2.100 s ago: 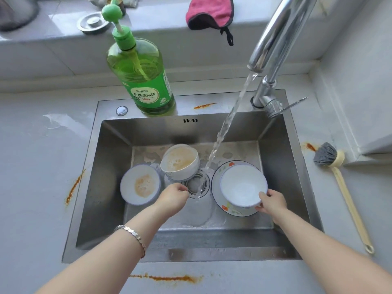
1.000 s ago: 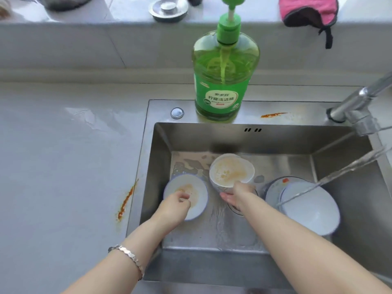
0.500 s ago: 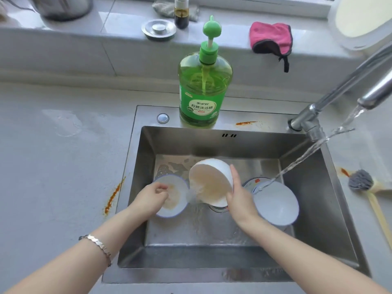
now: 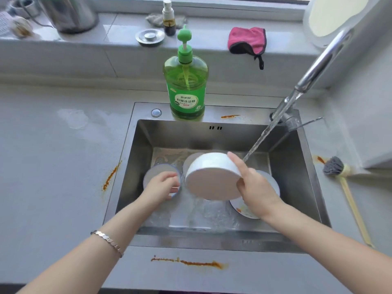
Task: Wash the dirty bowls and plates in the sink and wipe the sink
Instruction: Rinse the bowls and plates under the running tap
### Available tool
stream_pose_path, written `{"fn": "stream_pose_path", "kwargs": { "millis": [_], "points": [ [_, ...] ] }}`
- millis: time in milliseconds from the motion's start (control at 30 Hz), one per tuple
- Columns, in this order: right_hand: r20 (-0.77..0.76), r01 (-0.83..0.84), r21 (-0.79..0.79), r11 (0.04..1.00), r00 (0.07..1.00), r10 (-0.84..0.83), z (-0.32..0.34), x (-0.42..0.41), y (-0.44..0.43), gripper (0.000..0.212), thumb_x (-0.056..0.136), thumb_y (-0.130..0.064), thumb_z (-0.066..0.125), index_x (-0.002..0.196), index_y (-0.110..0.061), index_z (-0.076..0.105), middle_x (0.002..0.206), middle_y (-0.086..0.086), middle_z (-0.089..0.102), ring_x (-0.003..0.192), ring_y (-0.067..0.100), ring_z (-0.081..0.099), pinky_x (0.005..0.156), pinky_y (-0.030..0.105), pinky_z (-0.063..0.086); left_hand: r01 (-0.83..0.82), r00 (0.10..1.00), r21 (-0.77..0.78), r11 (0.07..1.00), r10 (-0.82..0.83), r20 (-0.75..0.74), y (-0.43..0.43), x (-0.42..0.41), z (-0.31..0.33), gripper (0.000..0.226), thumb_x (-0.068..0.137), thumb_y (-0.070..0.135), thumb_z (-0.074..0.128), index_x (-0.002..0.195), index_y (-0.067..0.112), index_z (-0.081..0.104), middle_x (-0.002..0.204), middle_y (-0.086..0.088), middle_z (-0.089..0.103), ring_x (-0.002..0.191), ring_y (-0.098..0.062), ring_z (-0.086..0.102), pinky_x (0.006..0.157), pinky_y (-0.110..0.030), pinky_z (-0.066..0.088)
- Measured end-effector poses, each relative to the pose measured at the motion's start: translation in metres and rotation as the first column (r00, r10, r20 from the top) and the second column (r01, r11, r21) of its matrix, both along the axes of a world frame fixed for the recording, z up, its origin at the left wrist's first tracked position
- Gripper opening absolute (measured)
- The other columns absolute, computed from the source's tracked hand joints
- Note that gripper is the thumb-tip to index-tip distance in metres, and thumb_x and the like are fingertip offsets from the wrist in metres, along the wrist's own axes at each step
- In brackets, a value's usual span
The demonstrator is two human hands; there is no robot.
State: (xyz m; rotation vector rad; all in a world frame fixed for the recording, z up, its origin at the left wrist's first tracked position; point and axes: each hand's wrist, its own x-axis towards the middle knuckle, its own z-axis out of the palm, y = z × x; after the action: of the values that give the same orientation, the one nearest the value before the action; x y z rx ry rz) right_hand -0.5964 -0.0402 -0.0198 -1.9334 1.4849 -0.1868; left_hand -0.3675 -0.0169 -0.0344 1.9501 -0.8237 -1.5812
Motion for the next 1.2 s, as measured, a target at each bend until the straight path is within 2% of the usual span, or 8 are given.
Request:
{"fn": "stream_pose_path", "kwargs": {
  "millis": [167, 333, 467, 567, 733, 933, 1100, 1200],
  "points": [
    [0.249, 0.277, 0.502, 0.819, 0.861, -0.444, 0.008, -0.021, -0.002, 0.066, 0.088, 0.004, 0.03, 0.141, -0.035, 0.018, 0.112, 0.008, 0.049, 0.063, 0.03, 0.065, 0.053, 0.036, 0.058, 0.061, 0.953, -0.023, 0.998, -0.065, -0.296, 0.001, -0.05, 0.009, 0.036, 0.09, 0.044, 0.054, 0.125, 0.037, 0.046, 0.11, 0.007, 0.062, 0.096, -0.017, 0.064, 0.09, -0.038, 0.051],
    [0.294, 0.262, 0.729, 0.633, 0.715, -0.634, 0.015, -0.029, -0.019, 0.039, 0.091, 0.001, 0.028, 0.126, -0.013, 0.034, 0.073, 0.015, 0.059, 0.043, 0.015, 0.056, 0.045, 0.025, 0.052, -0.179, 0.906, -0.112, 0.977, 0.12, -0.406, -0.02, -0.1, 0.013, 0.047, 0.094, 0.032, 0.051, 0.135, 0.043, 0.031, 0.125, 0.003, 0.051, 0.099, -0.023, 0.06, 0.065, -0.033, 0.056],
    [0.079, 0.283, 0.136, 0.949, 0.952, -0.296, 0.003, -0.042, -0.021, 0.056, 0.089, -0.019, 0.039, 0.142, -0.006, 0.026, 0.121, 0.015, 0.048, 0.112, 0.028, 0.046, 0.101, 0.039, 0.04, -0.254, 0.921, -0.143, 0.957, 0.194, -0.338, -0.041, -0.111, 0.013, 0.032, 0.097, 0.039, 0.041, 0.128, 0.044, 0.038, 0.125, 0.005, 0.049, 0.105, -0.023, 0.055, 0.071, -0.04, 0.056],
    [-0.157, -0.251, -0.404, 0.879, 0.966, 0.203, -0.002, -0.043, -0.025, 0.063, 0.068, -0.018, 0.033, 0.125, 0.0, 0.054, 0.131, 0.02, 0.051, 0.125, 0.029, 0.039, 0.112, 0.047, 0.027, -0.184, 0.974, -0.26, 0.948, 0.141, -0.175, -0.049, -0.109, 0.012, 0.047, 0.091, 0.045, 0.047, 0.136, 0.036, 0.037, 0.135, 0.006, 0.045, 0.121, -0.019, 0.048, 0.097, -0.05, 0.046],
    [0.127, -0.464, 0.025, 0.886, 0.88, 0.457, -0.001, -0.013, -0.018, 0.079, 0.067, -0.008, 0.046, 0.144, -0.019, 0.033, 0.145, -0.005, 0.042, 0.126, 0.016, 0.045, 0.097, 0.028, 0.044, -0.151, 0.988, -0.468, 0.871, 0.122, -0.092, -0.054, -0.111, 0.019, 0.027, 0.1, 0.019, 0.037, 0.125, 0.024, 0.047, 0.122, 0.01, 0.053, 0.104, 0.013, 0.049, 0.085, 0.0, 0.035],
    [-0.237, -0.587, -0.37, 0.72, 0.809, 0.538, -0.02, -0.045, -0.052, 0.054, 0.063, -0.007, 0.03, 0.091, -0.017, 0.075, 0.095, -0.004, 0.074, 0.089, 0.014, 0.07, 0.09, 0.023, 0.043, -0.12, 0.992, -0.404, 0.907, 0.094, -0.086, -0.056, -0.088, 0.016, 0.013, 0.096, 0.033, 0.046, 0.104, 0.041, 0.053, 0.103, 0.017, 0.057, 0.097, -0.007, 0.053, 0.072, -0.028, 0.045],
    [-0.023, -0.489, -0.131, 0.862, 0.871, 0.491, -0.019, -0.008, -0.025, 0.059, 0.089, -0.009, 0.044, 0.145, -0.023, 0.031, 0.153, -0.002, 0.028, 0.139, 0.014, 0.03, 0.108, 0.025, 0.027, -0.183, 0.983, -0.434, 0.882, 0.176, -0.058, -0.056, -0.102, 0.018, 0.02, 0.1, 0.02, 0.038, 0.111, 0.027, 0.052, 0.101, 0.017, 0.056, 0.094, 0.002, 0.051, 0.075, -0.003, 0.04],
    [-0.02, -0.595, -0.229, 0.77, 0.794, 0.608, -0.019, -0.027, -0.035, 0.049, 0.08, -0.011, 0.039, 0.122, -0.023, 0.062, 0.126, -0.009, 0.061, 0.113, 0.005, 0.058, 0.09, 0.021, 0.046, -0.074, 0.997, -0.406, 0.911, 0.067, -0.032, -0.059, -0.089, 0.022, 0.021, 0.1, 0.022, 0.037, 0.103, 0.035, 0.053, 0.104, 0.014, 0.057, 0.099, -0.011, 0.053, 0.087, -0.028, 0.042]
  ]
}}
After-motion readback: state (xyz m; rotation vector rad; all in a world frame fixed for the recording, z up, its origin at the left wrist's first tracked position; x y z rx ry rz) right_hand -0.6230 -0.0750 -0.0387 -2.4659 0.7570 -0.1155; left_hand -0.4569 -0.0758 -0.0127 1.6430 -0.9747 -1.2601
